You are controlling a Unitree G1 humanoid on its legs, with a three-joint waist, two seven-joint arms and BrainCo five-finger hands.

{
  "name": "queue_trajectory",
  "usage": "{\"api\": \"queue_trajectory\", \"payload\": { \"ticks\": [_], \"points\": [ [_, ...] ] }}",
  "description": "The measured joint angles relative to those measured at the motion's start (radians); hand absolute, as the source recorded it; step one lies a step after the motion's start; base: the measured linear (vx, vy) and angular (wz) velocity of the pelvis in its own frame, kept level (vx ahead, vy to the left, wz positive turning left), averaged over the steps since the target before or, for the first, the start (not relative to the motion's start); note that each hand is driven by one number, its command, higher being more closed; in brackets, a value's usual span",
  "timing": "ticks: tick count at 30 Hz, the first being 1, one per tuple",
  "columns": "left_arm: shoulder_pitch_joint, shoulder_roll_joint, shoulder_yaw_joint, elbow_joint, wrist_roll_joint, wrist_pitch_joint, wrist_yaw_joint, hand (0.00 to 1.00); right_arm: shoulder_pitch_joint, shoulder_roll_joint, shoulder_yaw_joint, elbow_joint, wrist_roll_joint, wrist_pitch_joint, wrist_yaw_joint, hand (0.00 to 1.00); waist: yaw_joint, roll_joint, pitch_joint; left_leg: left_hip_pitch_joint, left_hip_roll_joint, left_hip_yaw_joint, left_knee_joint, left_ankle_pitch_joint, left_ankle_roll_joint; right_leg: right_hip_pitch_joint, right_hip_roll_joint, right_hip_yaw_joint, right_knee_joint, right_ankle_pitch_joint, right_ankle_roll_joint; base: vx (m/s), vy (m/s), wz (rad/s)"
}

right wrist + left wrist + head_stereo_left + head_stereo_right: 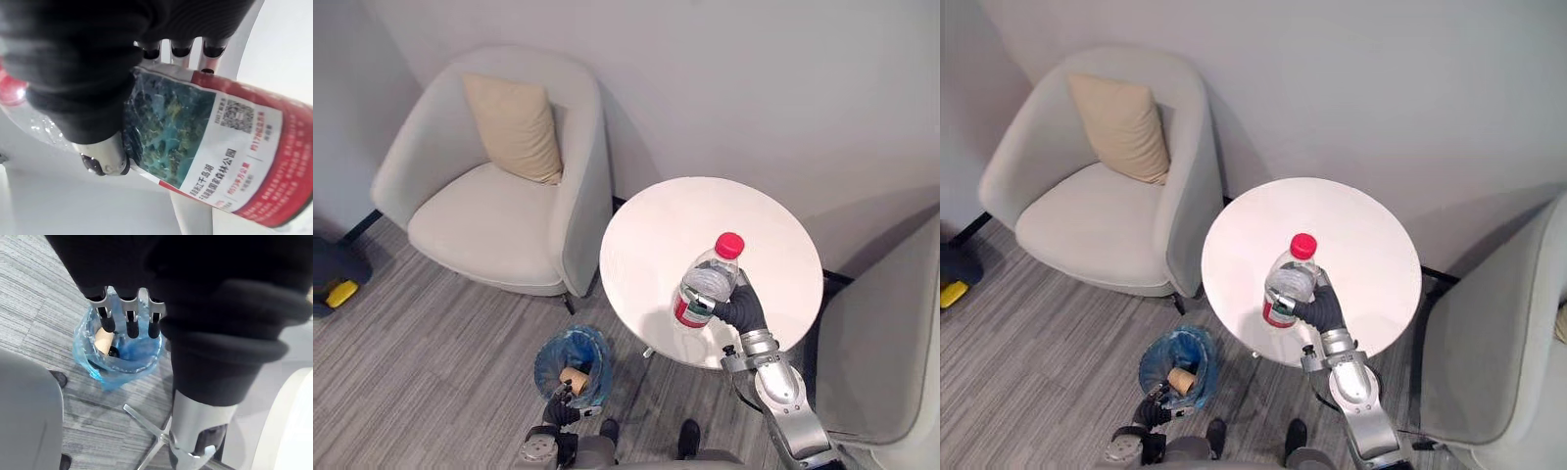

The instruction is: Gather rubbish on tea table into small bin, then transfer packed bag to large trash can.

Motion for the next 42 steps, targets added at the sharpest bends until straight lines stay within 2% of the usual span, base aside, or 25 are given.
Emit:
{"api": "queue_trajectory", "payload": {
  "ticks": [2, 4, 5, 6, 7, 8, 10, 12, 13, 15, 16, 17, 19, 21, 22, 23, 24, 26, 27, 28, 29, 30, 32, 35, 42],
  "points": [
    [-0.001, -0.003, -0.005, -0.001, -0.002, -0.006, 0.000, 0.00, 0.000, -0.002, 0.011, 0.000, 0.000, 0.000, -0.001, 1.00, 0.009, 0.013, 0.001, -0.037, -0.005, -0.032, 0.028, 0.003, -0.002, -0.005, -0.002, -0.049, 0.009, -0.009, 0.000, -0.06, -0.018, 0.78],
    [-0.006, -0.012, -0.006, -0.001, -0.002, -0.014, 0.003, 0.00, 0.000, -0.012, 0.021, 0.000, -0.007, 0.000, -0.003, 1.00, 0.012, 0.030, 0.003, -0.069, -0.006, -0.023, 0.045, 0.008, 0.005, -0.006, -0.017, -0.102, 0.050, -0.047, -0.009, -0.11, 0.013, 0.75],
    [-0.006, -0.017, -0.006, 0.000, -0.001, -0.014, 0.004, 0.00, -0.002, -0.012, 0.021, 0.001, -0.010, 0.000, -0.010, 1.00, 0.011, 0.037, 0.003, -0.070, 0.024, 0.092, 0.038, -0.016, 0.084, -0.006, -0.021, -0.137, 0.078, -0.064, -0.003, -0.09, 0.002, 0.86],
    [-0.003, -0.019, -0.011, 0.008, 0.000, -0.015, 0.003, 0.00, -0.008, -0.018, 0.019, 0.001, -0.010, -0.001, -0.019, 1.00, 0.006, 0.041, -0.004, -0.071, 0.066, 0.252, 0.028, -0.022, 0.134, -0.005, -0.039, -0.165, 0.090, -0.074, 0.007, -0.03, 0.001, 0.85],
    [-0.004, -0.019, -0.015, 0.009, 0.001, -0.014, 0.003, 0.00, -0.014, -0.019, 0.016, 0.001, -0.011, -0.001, -0.024, 1.00, 0.003, 0.041, -0.004, -0.072, 0.085, 0.316, 0.028, -0.023, 0.136, -0.006, -0.055, -0.179, 0.092, -0.076, 0.003, 0.02, 0.086, 0.83],
    [-0.005, -0.021, -0.027, 0.009, 0.004, -0.014, 0.002, 0.00, -0.023, -0.028, 0.008, 0.005, -0.012, -0.001, -0.040, 1.00, -0.001, 0.044, -0.006, -0.087, 0.122, 0.438, 0.060, -0.025, 0.138, -0.012, -0.071, -0.212, 0.099, -0.080, 0.001, 0.04, 0.123, 0.60],
    [0.008, -0.028, -0.041, 0.008, 0.010, -0.015, 0.003, 0.00, -0.030, -0.033, -0.022, 0.015, -0.019, 0.002, -0.045, 1.00, -0.019, 0.069, -0.022, -0.101, 0.155, 0.518, 0.092, -0.005, 0.126, -0.012, -0.085, -0.250, 0.133, -0.106, 0.025, 0.08, 0.133, 0.71],
    [0.011, -0.027, -0.040, 0.007, 0.017, -0.016, 0.004, 0.00, -0.031, -0.033, -0.034, 0.015, -0.031, 0.002, -0.059, 1.00, -0.017, 0.065, -0.029, -0.080, 0.135, 0.505, 0.061, 0.042, 0.036, -0.007, -0.102, -0.264, 0.163, -0.114, 0.044, 0.13, 0.124, 0.43],
    [0.010, -0.023, -0.040, 0.007, 0.021, -0.016, 0.004, 0.00, -0.033, -0.027, -0.034, 0.015, -0.032, 0.002, -0.059, 1.00, -0.017, 0.064, -0.033, -0.077, 0.128, 0.502, 0.049, 0.047, 0.029, -0.007, -0.107, -0.266, 0.163, -0.114, 0.045, 0.12, 0.098, 0.24],
    [-0.003, -0.003, -0.039, 0.005, 0.022, -0.016, 0.004, 0.00, -0.042, 0.011, -0.023, 0.044, -0.040, 0.002, -0.058, 1.00, -0.013, 0.020, -0.024, -0.081, 0.106, 0.493, 0.039, 0.048, 0.029, -0.018, -0.129, -0.270, 0.181, -0.121, 0.057, 0.08, 0.077, 0.17],
    [-0.004, 0.000, -0.040, 0.004, 0.022, -0.016, 0.004, 0.00, -0.045, 0.015, -0.020, 0.052, -0.040, 0.002, -0.057, 1.00, -0.012, 0.015, -0.025, -0.083, 0.104, 0.494, 0.041, 0.045, 0.032, -0.024, -0.136, -0.270, 0.194, -0.127, 0.064, 0.07, 0.071, 0.11],
    [-0.006, 0.006, -0.040, -0.001, 0.027, -0.015, 0.004, 0.00, -0.052, 0.026, -0.008, 0.077, -0.041, 0.006, -0.056, 1.00, -0.012, -0.003, -0.020, -0.089, 0.092, 0.497, 0.066, 0.021, 0.037, -0.052, -0.176, -0.263, 0.282, -0.171, 0.075, 0.05, 0.067, 0.07],
    [-0.006, 0.016, -0.040, -0.010, 0.027, -0.015, 0.004, 0.00, -0.062, 0.025, 0.015, 0.103, -0.041, 0.009, -0.055, 1.00, -0.013, -0.017, -0.010, -0.098, 0.076, 0.494, 0.126, -0.026, 0.045, -0.077, -0.226, -0.235, 0.390, -0.217, 0.078, 0.04, 0.094, 0.11],
    [-0.005, 0.018, -0.040, -0.013, 0.026, -0.015, 0.005, 0.00, -0.053, 0.020, 0.019, 0.105, -0.041, 0.011, -0.049, 1.00, -0.020, -0.016, -0.005, -0.110, 0.065, 0.456, 0.192, -0.087, 0.055, -0.114, -0.258, -0.140, 0.537, -0.232, 0.050, 0.00, 0.103, 0.28],
    [-0.004, 0.021, -0.040, -0.013, 0.026, -0.014, 0.004, 0.00, -0.047, 0.019, 0.016, 0.105, -0.041, 0.011, -0.046, 1.00, -0.024, -0.018, -0.004, -0.108, 0.061, 0.441, 0.202, -0.099, 0.062, -0.134, -0.259, -0.093, 0.594, -0.227, 0.020, 0.04, 0.091, 0.62],
    [0.000, 0.026, -0.041, -0.014, 0.026, -0.014, 0.004, 0.00, -0.035, 0.015, 0.013, 0.105, -0.041, 0.010, -0.037, 1.00, -0.044, -0.023, 0.000, -0.090, 0.054, 0.398, 0.203, -0.105, 0.066, -0.189, -0.247, 0.016, 0.713, -0.232, -0.060, 0.12, 0.047, 0.99],
    [0.002, 0.032, -0.044, -0.014, 0.027, -0.013, 0.004, 0.00, -0.020, 0.023, 0.016, 0.101, -0.042, 0.009, -0.031, 1.00, -0.066, -0.026, 0.006, -0.090, 0.051, 0.347, 0.200, -0.106, 0.067, -0.221, -0.187, 0.120, 0.735, -0.291, -0.031, 0.14, 0.000, 1.08],
    [-0.002, 0.044, -0.043, -0.013, 0.027, -0.014, 0.004, 0.00, -0.011, 0.021, 0.018, 0.099, -0.042, 0.009, -0.018, 1.00, -0.070, -0.043, 0.013, -0.093, 0.047, 0.301, 0.200, -0.105, 0.066, -0.261, -0.104, 0.215, 0.707, -0.340, -0.012, 0.11, -0.092, 0.96],
    [-0.006, 0.047, -0.044, -0.010, 0.027, -0.014, 0.004, 0.00, -0.006, 0.019, 0.016, 0.098, -0.044, 0.008, -0.013, 1.00, -0.071, -0.050, 0.013, -0.100, 0.039, 0.271, 0.203, -0.100, 0.057, -0.292, -0.054, 0.251, 0.655, -0.341, -0.008, 0.13, -0.118, 1.16],
    [-0.010, 0.056, -0.049, -0.010, 0.027, -0.015, 0.003, 0.00, 0.001, 0.020, 0.013, 0.095, -0.043, 0.008, -0.013, 1.00, -0.073, -0.065, 0.009, -0.113, 0.012, 0.237, 0.226, -0.098, 0.046, -0.297, -0.037, 0.278, 0.546, -0.292, -0.001, 0.17, -0.137, 1.11],
    [-0.019, 0.055, -0.051, -0.006, 0.028, -0.015, 0.002, 0.00, 0.001, 0.019, 0.009, 0.095, -0.043, 0.006, -0.013, 1.00, -0.073, -0.084, 0.013, -0.112, -0.007, 0.220, 0.239, -0.100, 0.044, -0.298, -0.039, 0.286, 0.522, -0.250, 0.017, 0.17, -0.115, 1.11],
    [-0.038, 0.035, -0.054, 0.007, 0.028, -0.014, 0.002, 0.00, 0.001, 0.006, -0.009, 0.108, -0.044, 0.010, -0.012, 1.00, -0.073, -0.045, 0.023, -0.114, -0.001, 0.190, 0.250, -0.104, 0.034, -0.266, -0.041, 0.247, 0.511, -0.247, 0.015, 0.17, -0.089, 0.68],
    [-0.033, 0.021, -0.059, 0.005, 0.028, -0.016, 0.001, 0.00, -0.008, -0.001, -0.021, 0.108, -0.044, 0.010, -0.011, 1.00, -0.054, -0.009, 0.024, -0.116, 0.018, 0.176, 0.226, -0.101, 0.025, -0.251, -0.022, 0.235, 0.467, -0.238, 0.011, 0.14, -0.081, 0.31],
    [-0.024, 0.021, -0.041, 0.006, 0.029, -0.015, 0.000, 0.00, -0.006, 0.001, -0.031, 0.119, -0.049, 0.010, -0.012, 1.00, -0.045, -0.013, 0.022, -0.092, 0.035, 0.155, 0.186, -0.088, 0.006, -0.201, 0.000, 0.203, 0.400, -0.217, 0.001, 0.08, -0.088, 0.17],
    [-0.019, 0.021, -0.032, 0.005, 0.029, -0.016, 0.001, 0.00, 0.004, 0.007, -0.027, 0.144, -0.050, 0.010, -0.009, 1.00, -0.042, -0.021, 0.020, -0.069, 0.030, 0.083, 0.144, -0.059, -0.009, -0.124, -0.003, 0.133, 0.320, -0.196, -0.001, 0.00, -0.033, 0.32]
  ]
}}
